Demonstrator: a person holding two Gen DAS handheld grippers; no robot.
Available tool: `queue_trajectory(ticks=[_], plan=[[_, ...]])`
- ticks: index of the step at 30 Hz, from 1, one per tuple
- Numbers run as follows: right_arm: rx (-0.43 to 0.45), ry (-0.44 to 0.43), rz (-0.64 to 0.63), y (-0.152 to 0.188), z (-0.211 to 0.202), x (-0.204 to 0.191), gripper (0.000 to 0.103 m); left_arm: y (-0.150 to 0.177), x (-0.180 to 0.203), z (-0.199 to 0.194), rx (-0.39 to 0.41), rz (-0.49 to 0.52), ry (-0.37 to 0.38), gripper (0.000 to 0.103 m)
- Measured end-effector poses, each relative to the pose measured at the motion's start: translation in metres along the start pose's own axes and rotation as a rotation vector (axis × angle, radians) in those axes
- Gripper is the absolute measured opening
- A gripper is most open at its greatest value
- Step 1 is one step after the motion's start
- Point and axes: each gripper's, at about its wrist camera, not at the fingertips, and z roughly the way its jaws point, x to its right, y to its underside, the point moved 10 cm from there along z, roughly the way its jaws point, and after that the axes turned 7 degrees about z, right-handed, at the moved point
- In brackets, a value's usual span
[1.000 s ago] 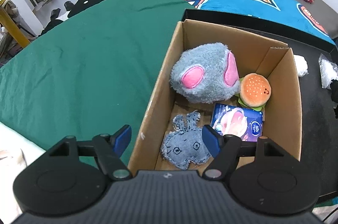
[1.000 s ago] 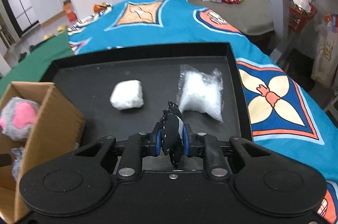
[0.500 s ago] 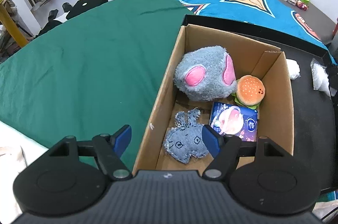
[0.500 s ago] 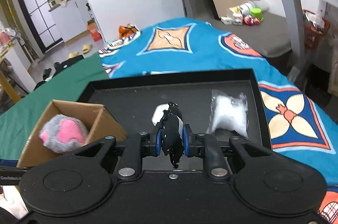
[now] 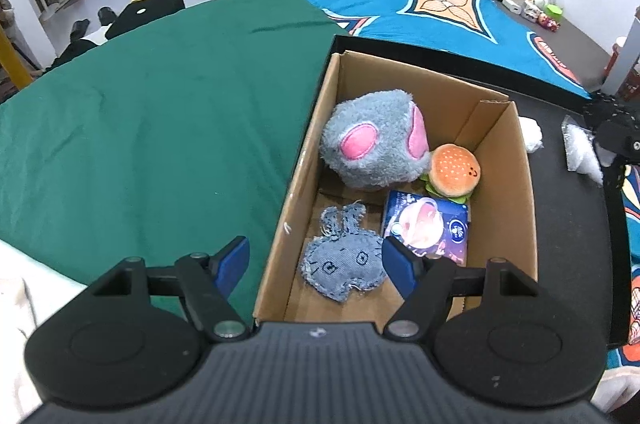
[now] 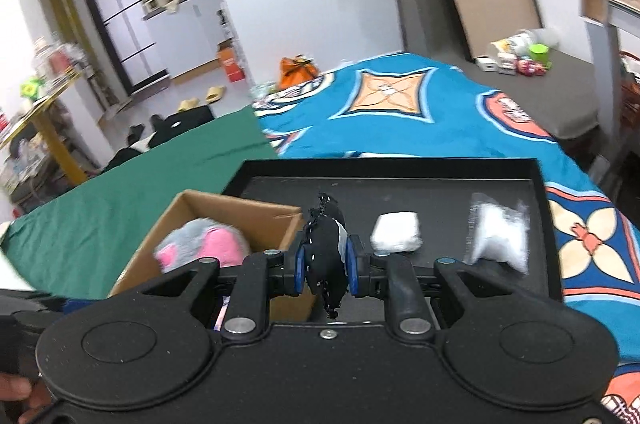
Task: Organize soft objects
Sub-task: 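Carry the black felt plush over the box and release it inside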
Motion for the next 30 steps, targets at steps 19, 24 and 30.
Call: queue_trajectory(ticks=[19, 24, 30], plan=[[-0.058, -0.137, -0.103, 0.017, -0.007, -0.065, 0.021, 0.012, -0.009, -0.005, 0.009, 0.007, 0.065, 0.052], [-0.082, -0.163, -0.125, 0.025, -0.006, -0.076, 0.021, 0.016, -0.014, -0.002, 0.007, -0.006, 0.066, 0.033], [-0.106, -0.197, -0.155, 0.033, -0.002, -0.091, 0.041, 0.017, -0.027, -0.001, 0.017, -0.028, 0.052, 0.011]])
